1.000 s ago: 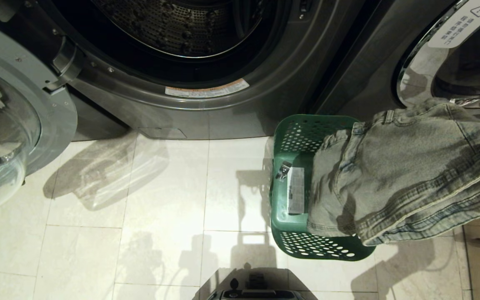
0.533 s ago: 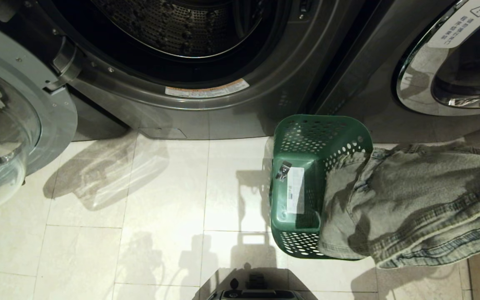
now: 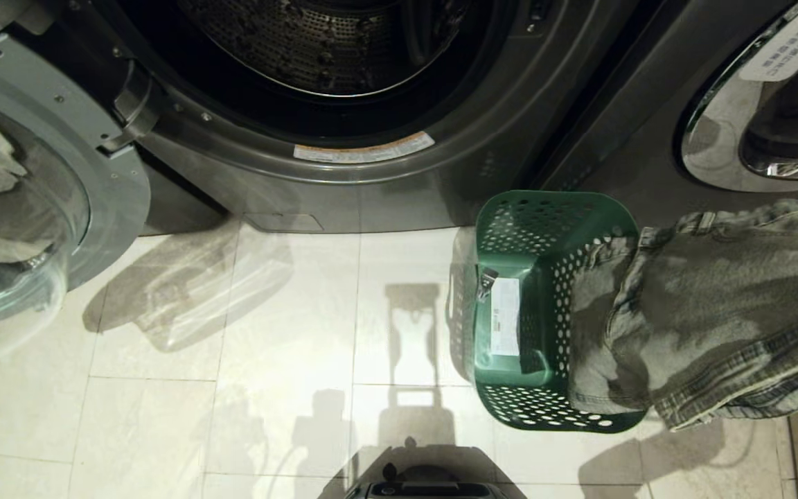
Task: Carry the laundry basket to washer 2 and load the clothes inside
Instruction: Place the clothes into the washing machine
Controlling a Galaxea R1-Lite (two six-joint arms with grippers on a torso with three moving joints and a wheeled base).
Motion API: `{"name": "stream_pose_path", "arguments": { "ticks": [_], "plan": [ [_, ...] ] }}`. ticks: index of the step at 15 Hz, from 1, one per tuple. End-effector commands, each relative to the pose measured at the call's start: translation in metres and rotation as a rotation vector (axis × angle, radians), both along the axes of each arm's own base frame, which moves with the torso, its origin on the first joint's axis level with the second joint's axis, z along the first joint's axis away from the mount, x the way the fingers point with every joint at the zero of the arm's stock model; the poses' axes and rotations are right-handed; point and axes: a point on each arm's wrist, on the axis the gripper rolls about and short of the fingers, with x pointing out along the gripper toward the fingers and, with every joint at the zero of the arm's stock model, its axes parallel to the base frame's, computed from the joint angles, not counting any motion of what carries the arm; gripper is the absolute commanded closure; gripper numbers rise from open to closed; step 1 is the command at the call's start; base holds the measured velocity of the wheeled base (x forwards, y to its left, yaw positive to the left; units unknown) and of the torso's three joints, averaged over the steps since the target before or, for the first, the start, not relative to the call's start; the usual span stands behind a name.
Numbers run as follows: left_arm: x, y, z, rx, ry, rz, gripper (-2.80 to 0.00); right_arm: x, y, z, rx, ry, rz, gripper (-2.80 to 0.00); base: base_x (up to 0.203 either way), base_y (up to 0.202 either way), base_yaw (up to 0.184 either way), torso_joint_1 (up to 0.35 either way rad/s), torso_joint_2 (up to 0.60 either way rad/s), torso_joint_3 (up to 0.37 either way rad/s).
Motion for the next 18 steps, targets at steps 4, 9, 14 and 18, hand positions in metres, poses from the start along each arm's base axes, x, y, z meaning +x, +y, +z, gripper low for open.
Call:
{"name": "stream_pose_path", "arguments": {
  "ticks": [4, 9, 14, 18],
  "plan": [
    [0.0001, 0.0000, -0.0005, 0.000, 0.002, -0.001, 0.00, -0.0025, -0.0018, -0.0016, -0.007, -0.004, 0.001, 0.00, 0.000, 0.192, -0.002, 0.003, 0.00, 0.003],
    [0.0001, 0.0000, -0.0005, -0.001, 0.002, 0.002, 0.00, -0.0037, -0.0026, -0.0014, -0.016, -0.013, 0.004, 0.00, 0.000, 0.194, -0.001, 0.004, 0.00, 0.003],
    [0.0001, 0.0000, -0.0005, -0.001, 0.002, 0.002, 0.00, -0.0084, -0.0060, -0.0023, -0.024, -0.030, 0.006, 0.00, 0.000, 0.195, -0.002, 0.001, 0.00, 0.003],
    [0.0001, 0.0000, -0.0005, 0.001, 0.002, 0.001, 0.00, -0.0113, -0.0080, -0.0052, -0.041, -0.038, 0.008, 0.00, 0.000, 0.193, -0.001, 0.004, 0.00, 0.001]
  ]
}}
